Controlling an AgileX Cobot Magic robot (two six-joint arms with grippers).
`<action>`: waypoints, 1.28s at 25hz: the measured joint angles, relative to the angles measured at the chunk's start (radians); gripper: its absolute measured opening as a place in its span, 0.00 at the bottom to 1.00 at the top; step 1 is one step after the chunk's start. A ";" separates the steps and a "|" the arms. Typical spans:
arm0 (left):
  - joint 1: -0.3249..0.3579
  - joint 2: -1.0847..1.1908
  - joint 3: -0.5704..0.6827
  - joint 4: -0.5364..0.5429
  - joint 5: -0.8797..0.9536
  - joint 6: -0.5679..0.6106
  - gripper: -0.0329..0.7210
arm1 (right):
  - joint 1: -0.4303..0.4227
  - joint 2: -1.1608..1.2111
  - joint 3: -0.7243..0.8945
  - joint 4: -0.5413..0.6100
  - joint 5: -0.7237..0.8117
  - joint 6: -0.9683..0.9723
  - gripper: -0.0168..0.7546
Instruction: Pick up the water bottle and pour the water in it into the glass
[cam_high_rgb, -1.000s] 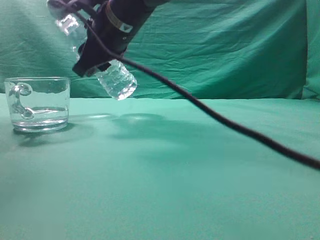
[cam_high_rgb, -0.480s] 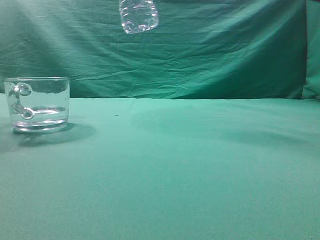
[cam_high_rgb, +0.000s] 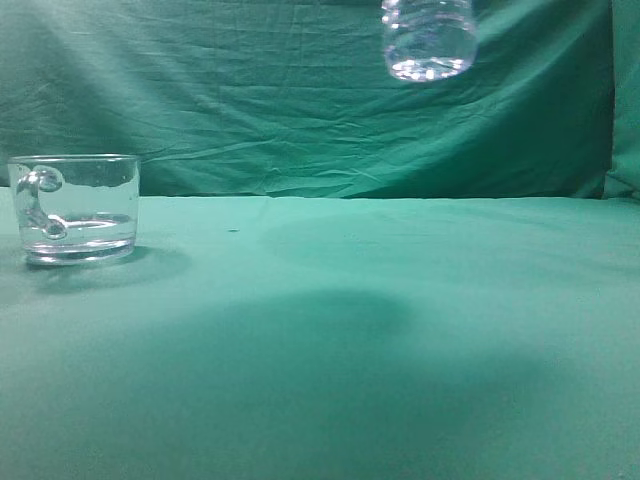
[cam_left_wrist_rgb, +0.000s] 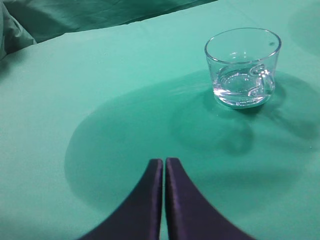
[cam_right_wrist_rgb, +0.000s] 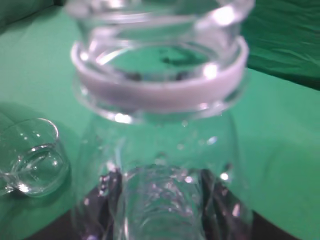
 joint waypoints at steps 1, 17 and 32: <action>0.000 0.000 0.000 0.000 0.000 0.000 0.04 | -0.044 -0.006 0.018 -0.032 -0.040 0.000 0.43; 0.000 0.000 0.000 0.000 0.000 0.000 0.04 | -0.293 0.119 0.123 0.102 -0.298 -0.441 0.43; 0.000 0.000 0.000 0.000 0.000 0.000 0.04 | -0.293 0.410 0.123 0.393 -0.611 -0.884 0.43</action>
